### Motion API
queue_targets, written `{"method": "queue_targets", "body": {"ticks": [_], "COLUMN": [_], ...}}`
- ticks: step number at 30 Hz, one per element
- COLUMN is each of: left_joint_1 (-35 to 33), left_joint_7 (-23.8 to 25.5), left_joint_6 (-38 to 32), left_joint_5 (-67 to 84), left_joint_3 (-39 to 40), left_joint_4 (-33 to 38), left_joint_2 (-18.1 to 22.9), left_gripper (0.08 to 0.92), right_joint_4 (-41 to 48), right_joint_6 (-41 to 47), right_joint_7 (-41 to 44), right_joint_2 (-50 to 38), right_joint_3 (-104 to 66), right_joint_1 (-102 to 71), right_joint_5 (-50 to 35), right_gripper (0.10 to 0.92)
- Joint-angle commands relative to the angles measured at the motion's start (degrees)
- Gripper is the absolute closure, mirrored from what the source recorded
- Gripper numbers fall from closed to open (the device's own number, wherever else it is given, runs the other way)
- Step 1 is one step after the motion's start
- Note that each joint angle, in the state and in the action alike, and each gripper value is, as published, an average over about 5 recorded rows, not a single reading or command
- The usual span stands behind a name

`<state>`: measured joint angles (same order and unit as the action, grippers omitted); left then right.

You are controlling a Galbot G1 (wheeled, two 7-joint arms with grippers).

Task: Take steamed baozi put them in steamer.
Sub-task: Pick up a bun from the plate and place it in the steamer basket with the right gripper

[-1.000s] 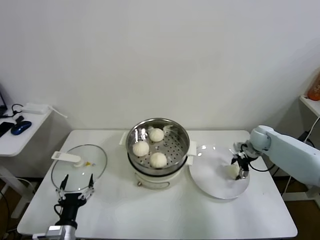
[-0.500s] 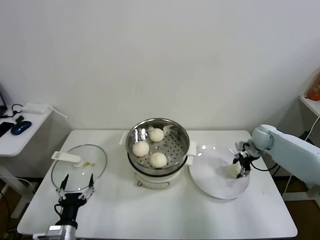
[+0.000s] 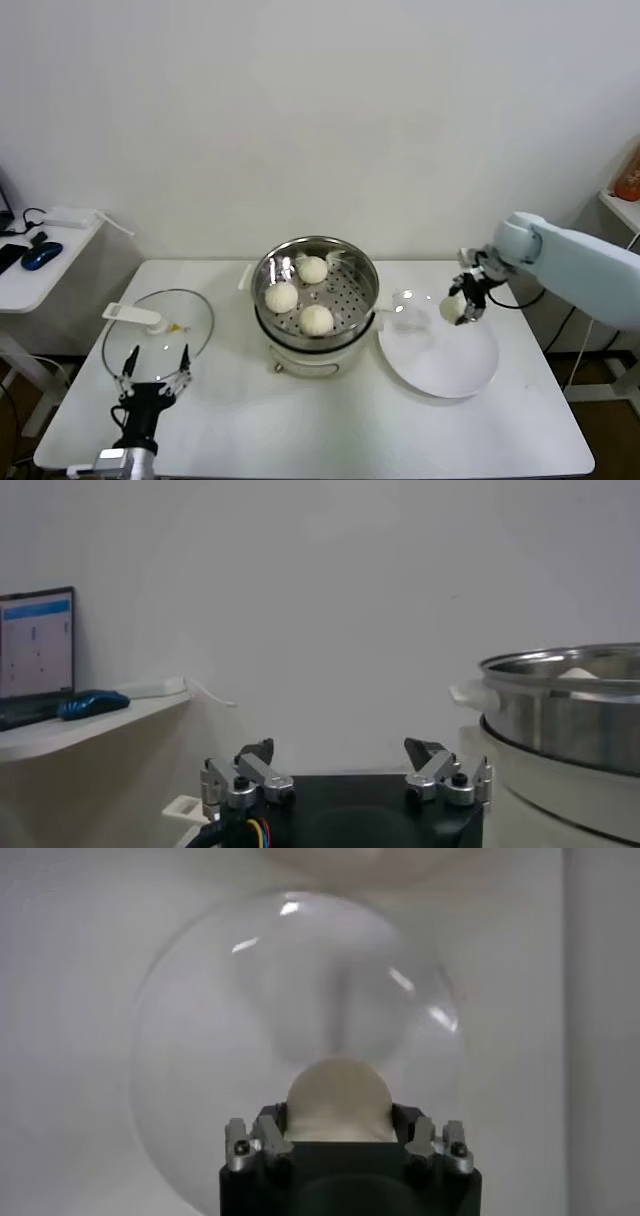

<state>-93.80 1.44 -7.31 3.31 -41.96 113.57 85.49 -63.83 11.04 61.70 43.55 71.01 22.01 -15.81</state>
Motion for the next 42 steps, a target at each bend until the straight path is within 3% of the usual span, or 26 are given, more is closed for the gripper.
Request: {"method": "queue_targets", "body": {"ticks": [1, 6, 13, 24, 42], "left_joint_1": [-0.4, -0.4, -0.5, -1.5, -1.7], "left_joint_7": [0.0, 0.1, 0.0, 0.1, 0.1], "left_joint_6": [0.1, -0.3, -0.2, -0.7, -0.8], "left_joint_5": [0.1, 0.0, 0.0, 0.4, 0.2], "left_joint_3": [0.4, 0.6, 0.5, -0.5, -0.8], "left_joint_4": [1.0, 1.2, 1.6, 2.2, 1.4], "left_joint_2": [-0.1, -0.1, -0.4, -1.0, -1.2], "left_gripper": [0.177, 0.177, 0.177, 0.177, 0.177], "right_joint_4": [-3.5, -2.6, -0.5, 2.9, 7.7], "right_joint_6": [2.5, 3.3, 4.6, 6.4, 6.1], "right_joint_7": [0.1, 0.1, -0.7, -3.6, -3.8], "right_joint_2": [7.5, 12.5, 19.7, 29.1, 27.9], "right_joint_3": [16.6, 19.1, 19.3, 16.4, 13.8], "right_joint_1": [23.9, 28.0, 27.9, 20.2, 9.8], "right_joint_5": [-20.5, -28.1, -31.8, -30.1, -21.5], "right_gripper": [0.343, 0.345, 0.347, 0.347, 0.345]}}
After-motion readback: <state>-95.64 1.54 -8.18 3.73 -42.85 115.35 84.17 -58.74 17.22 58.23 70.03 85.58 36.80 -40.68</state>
